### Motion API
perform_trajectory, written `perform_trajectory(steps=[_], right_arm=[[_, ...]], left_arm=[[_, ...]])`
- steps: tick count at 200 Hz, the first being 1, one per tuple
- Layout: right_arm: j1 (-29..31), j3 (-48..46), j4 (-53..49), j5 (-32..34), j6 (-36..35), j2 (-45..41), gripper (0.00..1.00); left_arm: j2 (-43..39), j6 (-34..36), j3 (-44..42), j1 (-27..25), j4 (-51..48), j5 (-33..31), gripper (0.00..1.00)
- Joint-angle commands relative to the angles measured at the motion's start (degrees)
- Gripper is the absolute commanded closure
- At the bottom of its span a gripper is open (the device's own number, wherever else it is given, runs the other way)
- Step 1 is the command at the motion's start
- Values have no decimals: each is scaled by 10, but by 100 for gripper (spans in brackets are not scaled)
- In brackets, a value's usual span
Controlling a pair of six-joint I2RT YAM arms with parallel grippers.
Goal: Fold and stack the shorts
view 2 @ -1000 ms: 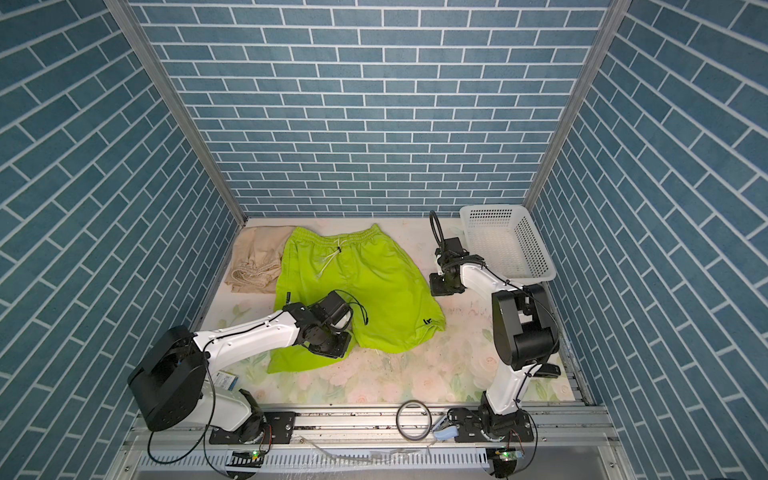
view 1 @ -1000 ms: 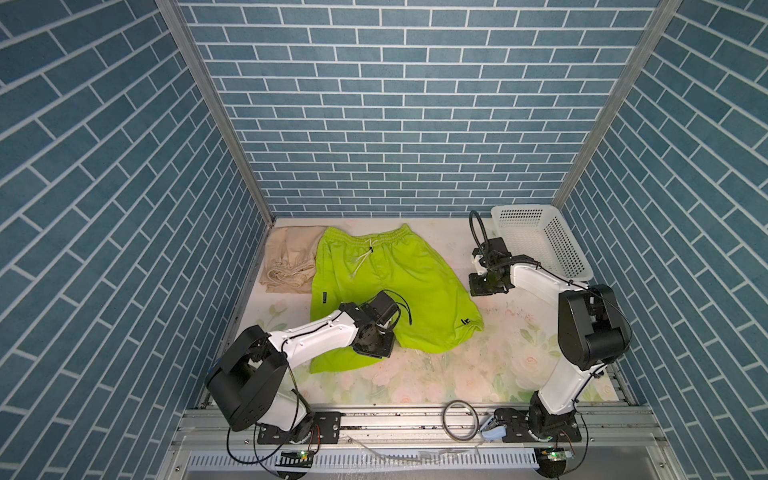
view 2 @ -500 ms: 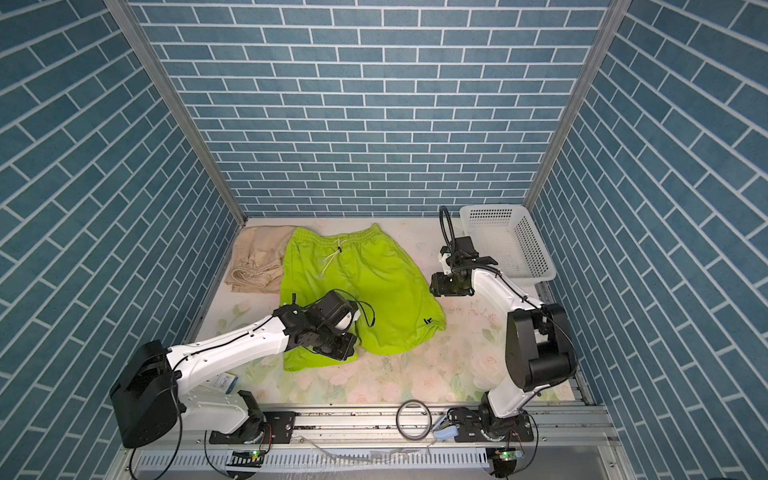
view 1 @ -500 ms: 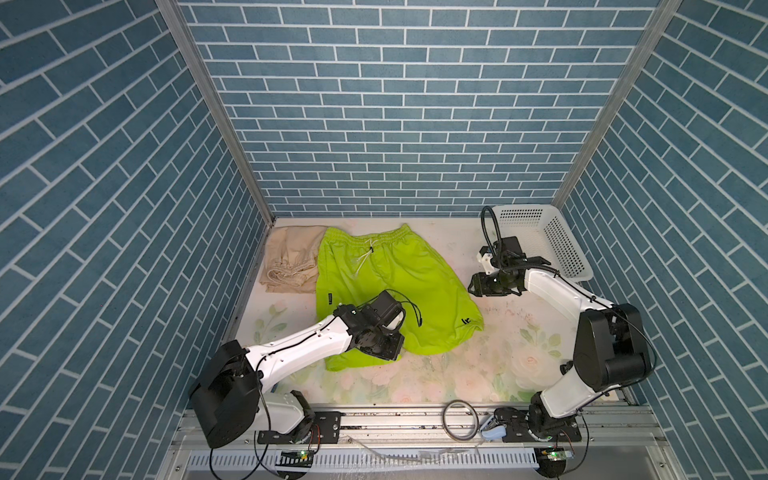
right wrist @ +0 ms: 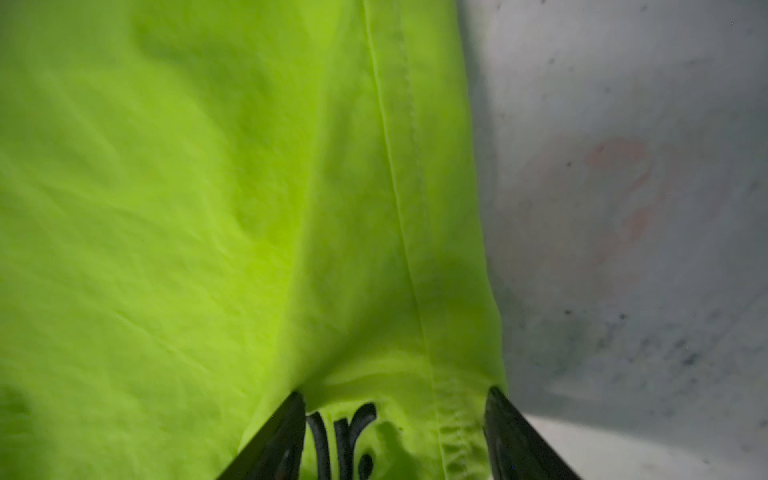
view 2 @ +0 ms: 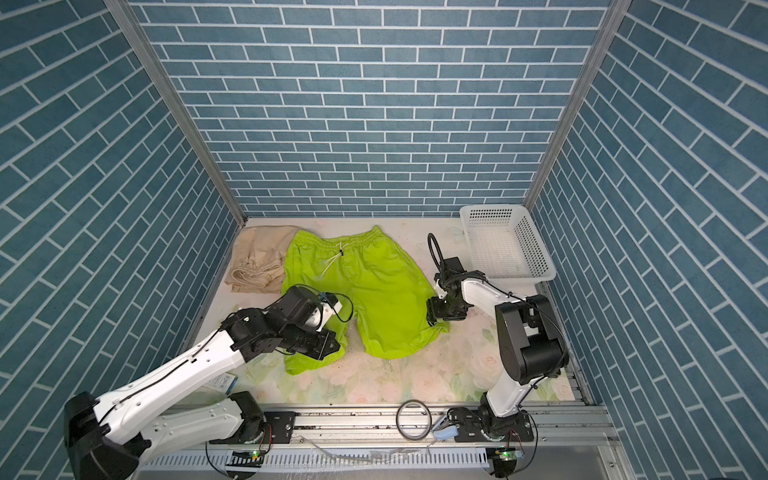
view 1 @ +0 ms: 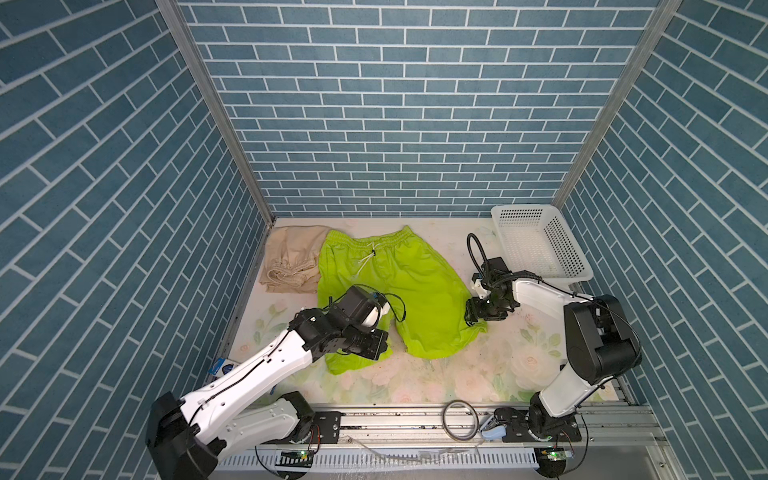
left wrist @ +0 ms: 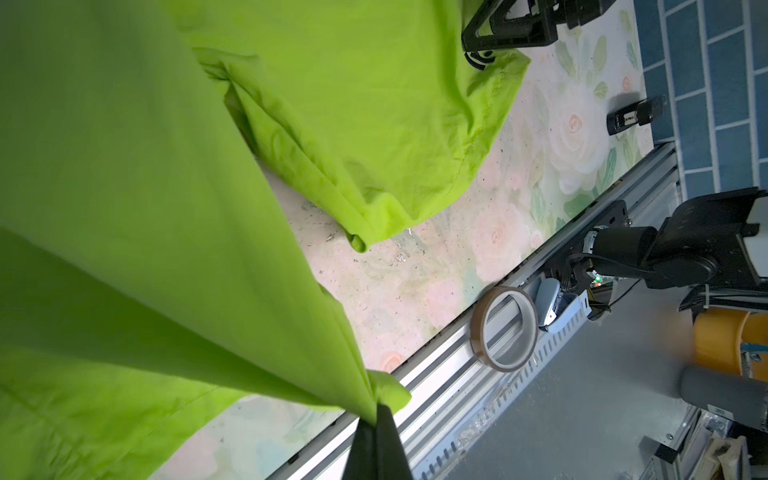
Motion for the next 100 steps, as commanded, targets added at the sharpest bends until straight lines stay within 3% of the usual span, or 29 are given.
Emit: perform_trajectory(steps=[1,19,37,65,100], right_arm=[[-1,15,-4,14,20,19,42],[-1,23,-10,6,20,38,73],[-1,40,-15,9,22,47,100],[-6,93,-53,71,14,36,100],[-40,162,-99,150,-14,23,100]], left_arm=[[-56,16,3,51,-46,67,100],[-89,20,3,94,-43,121,100],[-69,15,-8,96,-21,141,100],[11,11,-27,71,34,150,100],[71,20,10,35,70,158,100]])
